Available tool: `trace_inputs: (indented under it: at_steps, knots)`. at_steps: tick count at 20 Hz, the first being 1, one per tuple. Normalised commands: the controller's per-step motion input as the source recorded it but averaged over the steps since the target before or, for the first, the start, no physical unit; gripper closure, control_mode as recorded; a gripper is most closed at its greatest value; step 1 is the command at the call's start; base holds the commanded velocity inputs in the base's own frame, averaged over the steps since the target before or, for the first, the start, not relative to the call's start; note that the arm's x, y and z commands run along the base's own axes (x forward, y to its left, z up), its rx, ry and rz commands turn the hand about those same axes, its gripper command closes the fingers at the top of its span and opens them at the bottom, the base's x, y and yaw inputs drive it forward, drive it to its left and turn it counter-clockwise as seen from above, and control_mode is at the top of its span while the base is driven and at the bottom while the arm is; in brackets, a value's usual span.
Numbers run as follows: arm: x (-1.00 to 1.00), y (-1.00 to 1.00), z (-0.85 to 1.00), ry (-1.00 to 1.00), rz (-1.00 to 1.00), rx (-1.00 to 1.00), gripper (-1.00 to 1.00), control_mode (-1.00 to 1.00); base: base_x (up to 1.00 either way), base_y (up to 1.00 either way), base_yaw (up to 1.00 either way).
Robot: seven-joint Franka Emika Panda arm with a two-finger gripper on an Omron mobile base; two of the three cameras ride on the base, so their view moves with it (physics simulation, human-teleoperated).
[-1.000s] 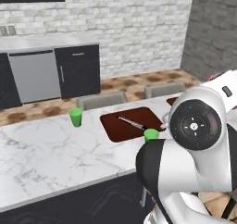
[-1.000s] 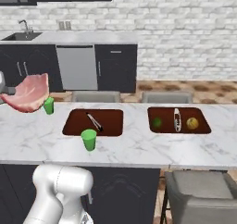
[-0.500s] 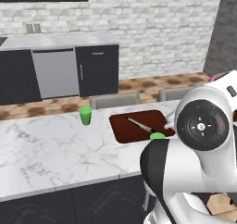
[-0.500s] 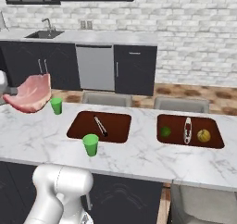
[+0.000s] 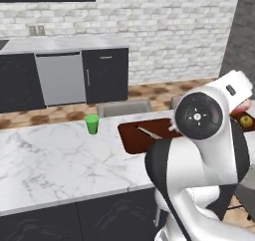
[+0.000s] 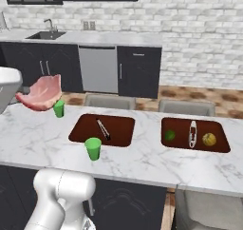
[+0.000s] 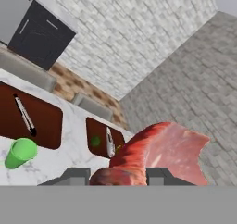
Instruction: Gather the squash and lime from the fridge and place them on a tray on the dining counter. Then gather the fish and steak from the fridge and place them on the other tray.
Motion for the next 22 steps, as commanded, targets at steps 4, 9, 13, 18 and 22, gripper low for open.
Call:
trace_inputs:
  at_steps: [4,9,13,18,22]
  knots:
    - [0.95,0.0,-0.52,0.02,0.0,0.0,1.0,-1.0,0.0,0.0,0.0]
    - [1.0,0.08,-0.47,0.04,0.0,0.0,1.0,-1.0,0.0,0.0,0.0]
    - [0.91,0.14,-0.35,0.0,0.0,0.04,1.0,-1.0,0.0,0.0,0.0]
    - [0.61,0.28,-0.34,0.14,0.0,0.07,1.0,-1.0,0.0,0.0,0.0]
    - [0.37,0.26,-0.24,0.2,0.0,0.13,1.0,-1.0,0.0,0.0,0.0]
